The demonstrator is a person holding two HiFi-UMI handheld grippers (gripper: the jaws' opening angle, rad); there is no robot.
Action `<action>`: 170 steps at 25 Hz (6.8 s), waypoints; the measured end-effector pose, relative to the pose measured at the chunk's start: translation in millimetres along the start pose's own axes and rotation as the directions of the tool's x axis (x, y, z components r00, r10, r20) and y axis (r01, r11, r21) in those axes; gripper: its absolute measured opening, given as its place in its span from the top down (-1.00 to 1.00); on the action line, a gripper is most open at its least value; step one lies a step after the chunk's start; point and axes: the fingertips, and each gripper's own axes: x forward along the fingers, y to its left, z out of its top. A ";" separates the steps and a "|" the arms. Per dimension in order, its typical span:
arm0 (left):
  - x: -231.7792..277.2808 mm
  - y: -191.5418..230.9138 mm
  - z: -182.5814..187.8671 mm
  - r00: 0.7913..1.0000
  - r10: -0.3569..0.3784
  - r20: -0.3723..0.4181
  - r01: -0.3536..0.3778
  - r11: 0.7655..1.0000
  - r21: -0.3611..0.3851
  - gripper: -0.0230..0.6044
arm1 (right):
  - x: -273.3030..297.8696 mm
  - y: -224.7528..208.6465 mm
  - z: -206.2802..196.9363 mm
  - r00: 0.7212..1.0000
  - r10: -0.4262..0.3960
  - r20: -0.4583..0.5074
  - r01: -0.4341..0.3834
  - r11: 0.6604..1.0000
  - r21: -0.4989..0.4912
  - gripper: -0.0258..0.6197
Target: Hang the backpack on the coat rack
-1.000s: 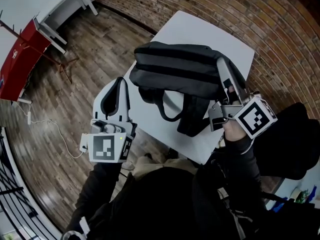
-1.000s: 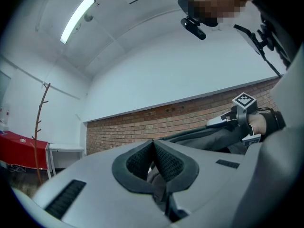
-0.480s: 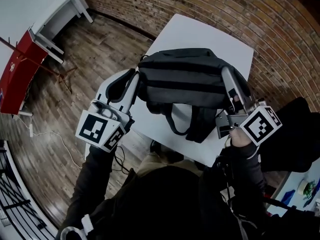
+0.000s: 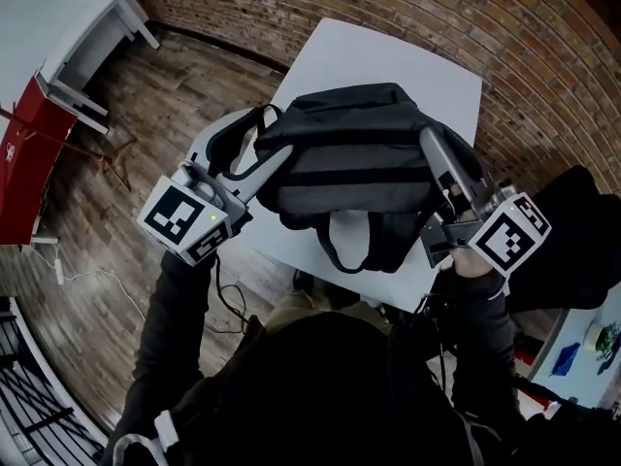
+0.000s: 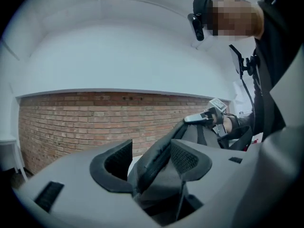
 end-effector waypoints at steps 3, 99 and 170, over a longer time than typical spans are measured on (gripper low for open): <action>9.9 -10.3 -5.2 0.993 -0.114 -0.043 0.116 0.993 0.034 0.18 | 0.3 4.1 -2.8 1.000 -0.008 0.002 0.008 1.000 0.007 0.68; -24.7 56.2 91.1 0.875 0.472 0.107 -0.466 0.881 -0.078 0.61 | 12.6 21.2 10.5 0.962 -0.003 -0.275 -0.195 0.698 -0.690 0.73; -452.0 175.9 -0.9 0.318 0.948 0.038 -0.933 0.305 0.193 0.80 | 221.9 432.8 -217.7 0.873 0.372 -0.314 -0.487 0.699 -0.524 0.73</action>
